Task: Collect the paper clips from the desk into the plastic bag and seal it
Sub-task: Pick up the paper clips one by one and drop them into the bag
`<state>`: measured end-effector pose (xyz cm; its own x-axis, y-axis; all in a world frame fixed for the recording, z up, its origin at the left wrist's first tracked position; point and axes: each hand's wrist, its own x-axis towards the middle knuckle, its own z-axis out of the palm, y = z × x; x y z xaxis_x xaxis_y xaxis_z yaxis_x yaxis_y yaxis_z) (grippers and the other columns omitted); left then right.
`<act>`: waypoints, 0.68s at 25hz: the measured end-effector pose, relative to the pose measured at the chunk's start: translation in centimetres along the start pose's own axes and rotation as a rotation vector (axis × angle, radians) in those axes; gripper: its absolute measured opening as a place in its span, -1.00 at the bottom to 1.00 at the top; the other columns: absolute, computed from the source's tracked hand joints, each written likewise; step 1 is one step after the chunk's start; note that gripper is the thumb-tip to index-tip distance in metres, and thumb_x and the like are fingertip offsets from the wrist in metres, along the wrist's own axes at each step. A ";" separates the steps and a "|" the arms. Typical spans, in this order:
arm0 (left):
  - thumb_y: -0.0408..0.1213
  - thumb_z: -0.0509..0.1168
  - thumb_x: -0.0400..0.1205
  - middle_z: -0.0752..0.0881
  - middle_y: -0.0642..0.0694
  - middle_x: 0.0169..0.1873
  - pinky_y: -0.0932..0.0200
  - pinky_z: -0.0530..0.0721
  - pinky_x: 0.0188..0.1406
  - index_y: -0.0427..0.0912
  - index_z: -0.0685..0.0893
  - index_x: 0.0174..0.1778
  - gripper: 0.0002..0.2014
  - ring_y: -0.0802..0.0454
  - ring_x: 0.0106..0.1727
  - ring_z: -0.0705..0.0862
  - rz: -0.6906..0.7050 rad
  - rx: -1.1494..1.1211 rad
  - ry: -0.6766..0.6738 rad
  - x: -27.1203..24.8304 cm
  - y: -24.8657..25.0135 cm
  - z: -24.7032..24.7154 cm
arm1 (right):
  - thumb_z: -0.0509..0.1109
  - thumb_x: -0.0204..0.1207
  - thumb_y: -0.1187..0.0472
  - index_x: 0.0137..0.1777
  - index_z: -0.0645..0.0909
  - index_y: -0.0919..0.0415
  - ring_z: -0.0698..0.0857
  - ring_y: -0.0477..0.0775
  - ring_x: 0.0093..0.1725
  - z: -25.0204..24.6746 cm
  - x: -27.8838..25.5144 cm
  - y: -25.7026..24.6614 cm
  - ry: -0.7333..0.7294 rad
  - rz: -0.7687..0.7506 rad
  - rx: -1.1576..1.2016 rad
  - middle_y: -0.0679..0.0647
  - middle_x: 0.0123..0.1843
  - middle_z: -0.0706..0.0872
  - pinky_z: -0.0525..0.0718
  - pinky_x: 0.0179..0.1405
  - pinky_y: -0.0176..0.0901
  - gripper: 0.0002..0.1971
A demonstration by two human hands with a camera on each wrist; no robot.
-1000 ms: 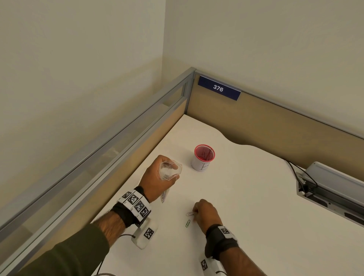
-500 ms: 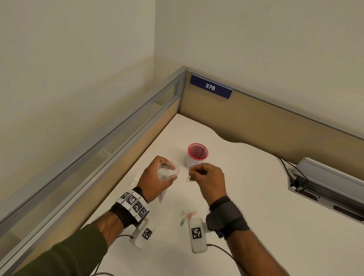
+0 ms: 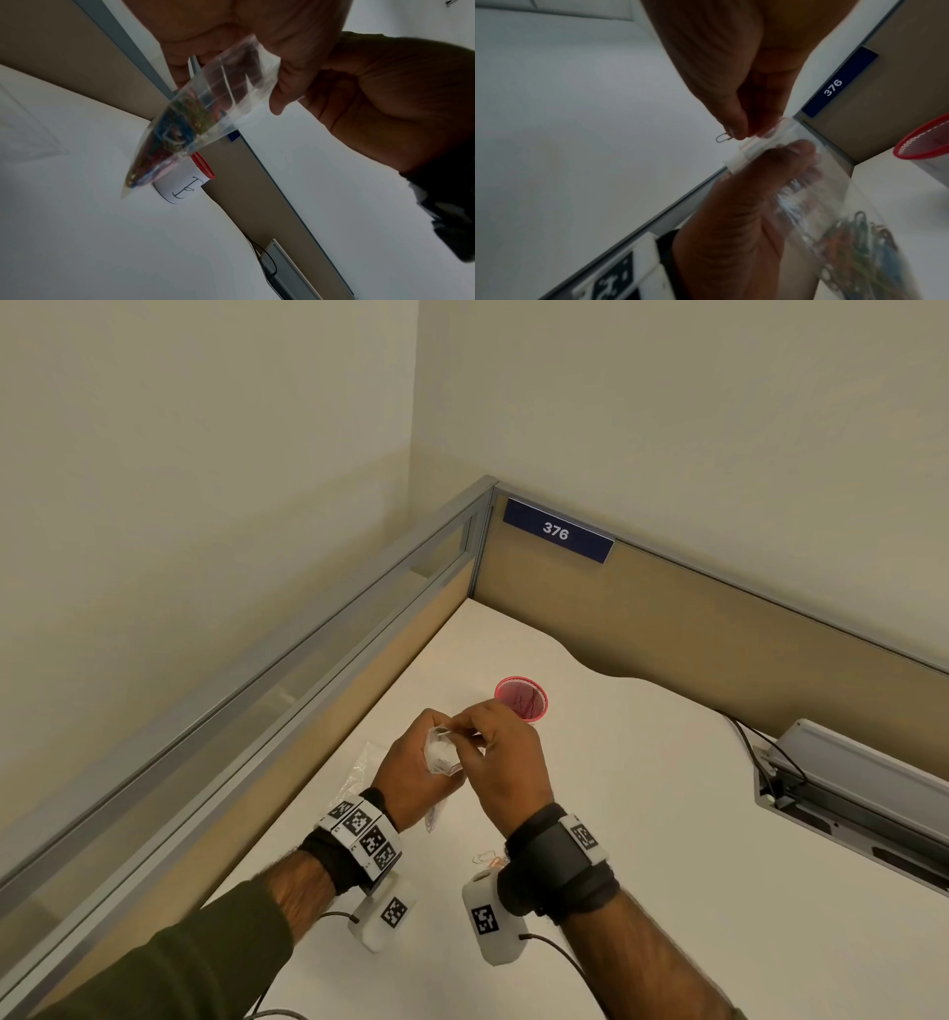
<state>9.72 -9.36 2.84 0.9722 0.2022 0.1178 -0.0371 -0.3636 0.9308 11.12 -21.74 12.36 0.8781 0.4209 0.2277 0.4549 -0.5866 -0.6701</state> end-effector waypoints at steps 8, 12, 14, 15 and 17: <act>-0.36 0.60 0.49 0.72 0.23 0.00 0.59 0.60 0.03 0.14 0.51 0.07 -0.54 0.44 0.08 0.71 -0.014 -0.054 -0.021 -0.1 0.3 -0.1 | 0.32 0.60 0.30 0.20 0.69 0.10 0.63 -0.03 0.13 -1.1 -0.4 1.2 0.045 -0.030 -0.097 0.00 0.13 0.73 0.58 0.19 -0.24 -0.76; -0.32 0.58 0.51 0.78 0.04 0.09 0.28 0.66 0.26 -0.08 0.56 0.16 -0.61 0.15 0.21 0.75 -0.028 -0.111 -0.014 -0.7 0.5 -1.2 | 0.33 0.57 0.32 0.13 0.71 0.08 0.67 0.00 0.08 -0.5 -1.6 7.6 0.077 0.101 -0.108 -0.01 0.09 0.74 0.67 0.18 -0.08 -0.78; -0.33 0.57 0.51 0.79 0.03 0.09 0.19 0.64 0.32 -0.11 0.57 0.16 -0.61 0.12 0.24 0.74 -0.028 -0.120 -0.004 -0.7 0.4 -1.5 | 0.33 0.56 0.29 0.17 0.68 0.05 0.64 0.03 0.18 0.8 -3.6 11.5 -0.112 0.224 -0.186 0.00 0.17 0.70 0.62 0.29 -0.02 -0.76; -0.31 0.57 0.49 0.79 0.03 0.09 0.15 0.64 0.35 -0.11 0.57 0.15 -0.61 0.11 0.24 0.74 -0.022 -0.127 0.000 -0.7 0.3 -1.7 | 0.34 0.57 0.24 0.22 0.66 0.03 0.61 0.05 0.25 1.5 -4.8 12.9 -0.240 0.251 -0.238 0.00 0.22 0.67 0.56 0.35 -0.08 -0.74; -0.26 0.56 0.47 0.79 0.03 0.08 0.09 0.65 0.37 -0.09 0.57 0.14 -0.61 0.09 0.24 0.75 -0.012 -0.125 0.012 -0.8 0.2 -1.9 | 0.39 0.54 0.12 0.30 0.61 -0.01 0.52 0.04 0.33 3.3 -6.9 14.6 -0.467 0.243 -0.303 -0.03 0.30 0.60 0.44 0.35 -0.25 -0.67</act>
<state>8.52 -7.86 3.54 0.9700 0.2168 0.1103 -0.0553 -0.2448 0.9680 11.19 -30.92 -1.28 0.8354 0.4689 -0.2868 0.3314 -0.8460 -0.4177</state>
